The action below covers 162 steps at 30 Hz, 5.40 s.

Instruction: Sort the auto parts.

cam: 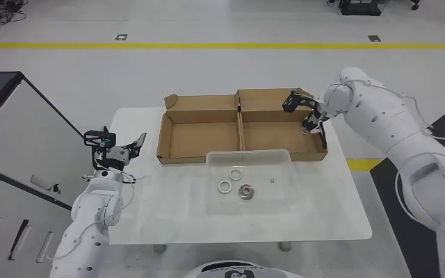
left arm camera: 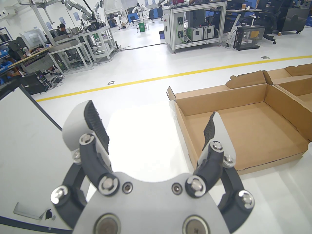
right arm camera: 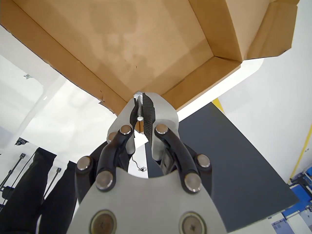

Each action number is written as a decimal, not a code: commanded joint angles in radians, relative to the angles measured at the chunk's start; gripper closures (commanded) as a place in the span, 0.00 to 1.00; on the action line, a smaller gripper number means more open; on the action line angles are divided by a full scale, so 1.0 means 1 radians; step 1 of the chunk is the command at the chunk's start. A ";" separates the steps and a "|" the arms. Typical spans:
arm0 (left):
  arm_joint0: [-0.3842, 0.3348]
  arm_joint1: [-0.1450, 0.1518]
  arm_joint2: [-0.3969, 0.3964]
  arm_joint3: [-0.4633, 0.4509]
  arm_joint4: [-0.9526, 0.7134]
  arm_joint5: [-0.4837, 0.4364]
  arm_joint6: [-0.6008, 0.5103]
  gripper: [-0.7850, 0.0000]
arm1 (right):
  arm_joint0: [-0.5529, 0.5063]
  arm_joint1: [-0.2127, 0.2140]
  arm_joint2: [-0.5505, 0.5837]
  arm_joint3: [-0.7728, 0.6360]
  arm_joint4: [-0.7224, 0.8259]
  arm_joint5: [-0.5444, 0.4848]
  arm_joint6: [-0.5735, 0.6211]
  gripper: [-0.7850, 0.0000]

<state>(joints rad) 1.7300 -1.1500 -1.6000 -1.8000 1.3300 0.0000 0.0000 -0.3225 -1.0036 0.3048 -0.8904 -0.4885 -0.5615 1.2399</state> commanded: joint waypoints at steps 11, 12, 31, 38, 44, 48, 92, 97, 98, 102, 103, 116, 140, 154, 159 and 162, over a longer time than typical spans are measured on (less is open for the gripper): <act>0.000 0.000 0.000 0.000 0.000 0.000 0.000 0.00 | -0.041 -0.058 -0.027 0.129 -0.041 -0.032 -0.075 1.00; 0.000 0.000 0.000 0.000 0.000 0.000 0.000 0.00 | -0.041 -0.062 -0.030 0.136 -0.054 -0.034 -0.079 1.00; 0.000 0.000 0.000 0.000 0.000 0.000 0.000 0.00 | -0.067 -0.132 -0.046 0.247 -0.171 -0.059 -0.195 1.00; 0.000 0.000 0.000 0.000 0.000 0.000 0.000 0.00 | -0.081 -0.151 -0.043 0.271 -0.177 -0.072 -0.192 1.00; 0.000 0.000 0.000 0.000 0.000 0.000 0.000 0.00 | -0.087 -0.163 -0.039 0.287 -0.186 -0.076 -0.191 1.00; 0.000 0.000 0.000 0.000 0.000 0.000 0.000 0.00 | -0.091 -0.170 -0.034 0.298 -0.189 -0.076 -0.191 1.00; 0.000 0.000 0.000 0.000 0.000 0.000 0.000 0.00 | -0.171 0.087 0.291 -0.452 -0.059 -0.045 -0.026 0.00; 0.000 0.000 0.000 0.000 0.000 0.000 0.000 0.00 | -0.199 0.175 0.311 -0.665 0.016 0.008 0.027 0.00; 0.000 0.000 0.000 0.000 0.000 0.000 0.000 0.00 | -0.202 0.191 0.314 -0.697 0.035 0.019 0.037 0.00; 0.000 0.000 0.000 0.000 0.000 0.000 0.000 0.00 | -0.218 0.247 0.308 -0.812 0.107 0.053 0.071 0.00; 0.000 0.000 0.000 0.000 0.000 0.000 0.000 0.00 | -0.222 0.259 0.306 -0.837 0.126 0.061 0.080 0.00; 0.000 0.000 0.000 0.000 0.000 0.000 0.000 0.00 | -0.204 0.346 0.248 -1.053 0.228 0.159 0.178 0.00; 0.000 0.000 0.000 0.000 0.000 0.000 0.000 0.00 | -0.138 0.311 0.020 -1.087 0.220 0.263 0.282 0.25; 0.000 0.000 0.000 0.000 0.000 0.000 0.000 0.00 | -0.093 0.237 -0.096 -0.997 0.209 0.259 0.277 0.45; 0.000 0.000 0.000 0.000 0.000 0.000 0.000 0.00 | -0.090 0.209 -0.112 -0.952 0.160 0.241 0.258 0.52; 0.000 0.000 0.000 0.000 0.000 0.000 0.000 0.00 | -0.092 0.194 -0.115 -0.925 0.127 0.236 0.248 0.54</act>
<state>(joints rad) 1.7300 -1.1500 -1.6000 -1.8000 1.3300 0.0000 0.0000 -0.4132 -0.8059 0.1902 -1.8232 -0.3541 -0.3252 1.4920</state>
